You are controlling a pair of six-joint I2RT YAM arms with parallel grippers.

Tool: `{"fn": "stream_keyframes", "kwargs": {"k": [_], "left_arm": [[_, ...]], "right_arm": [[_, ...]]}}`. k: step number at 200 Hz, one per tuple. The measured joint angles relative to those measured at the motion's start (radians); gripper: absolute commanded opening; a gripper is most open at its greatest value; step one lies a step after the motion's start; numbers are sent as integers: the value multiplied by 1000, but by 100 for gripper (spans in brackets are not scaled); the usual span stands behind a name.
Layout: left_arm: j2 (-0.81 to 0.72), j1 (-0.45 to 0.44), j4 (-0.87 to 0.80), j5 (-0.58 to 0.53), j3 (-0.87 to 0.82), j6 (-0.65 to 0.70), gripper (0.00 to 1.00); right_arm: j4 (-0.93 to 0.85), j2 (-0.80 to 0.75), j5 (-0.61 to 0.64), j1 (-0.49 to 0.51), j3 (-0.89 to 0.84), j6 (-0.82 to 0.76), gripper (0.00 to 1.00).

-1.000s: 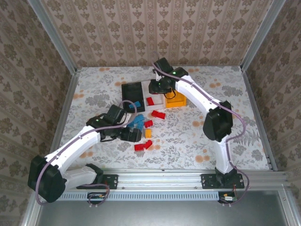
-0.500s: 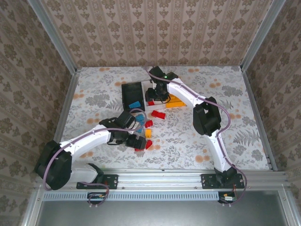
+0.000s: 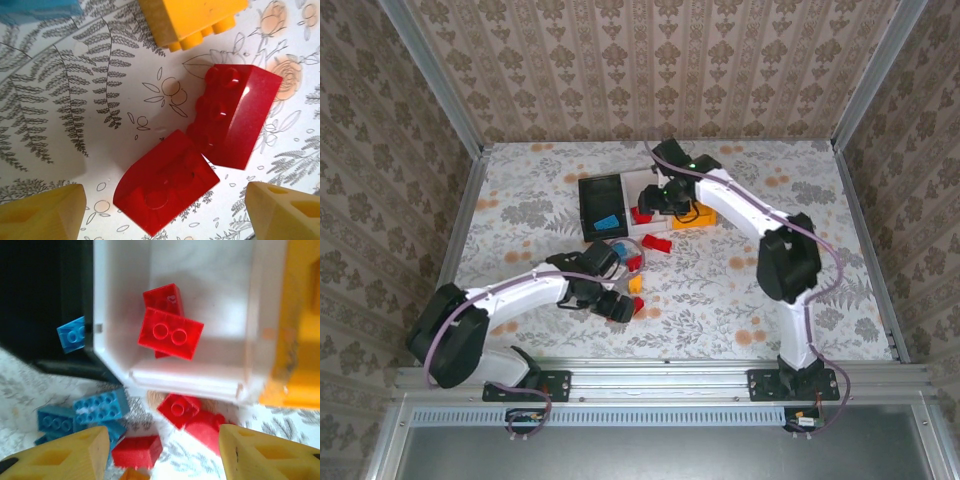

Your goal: Sort the legos into containers by color

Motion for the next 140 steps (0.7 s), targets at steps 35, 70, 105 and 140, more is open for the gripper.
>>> {"fn": "stream_keyframes", "kwargs": {"k": [35, 70, 105, 140], "left_arm": [[76, -40, -9, -39, 16, 15, 75], [114, -54, -39, -76, 48, 16, 68], [126, -60, -53, -102, 58, 16, 59], [127, -67, -56, -108, 62, 14, 52]], "right_arm": [[77, -211, -5, 0, -211, 37, 61], [126, -309, -5, 0, -388, 68, 61], [154, -339, -5, 0, -494, 97, 61], [177, -353, -5, 0, -524, 111, 61]]}}
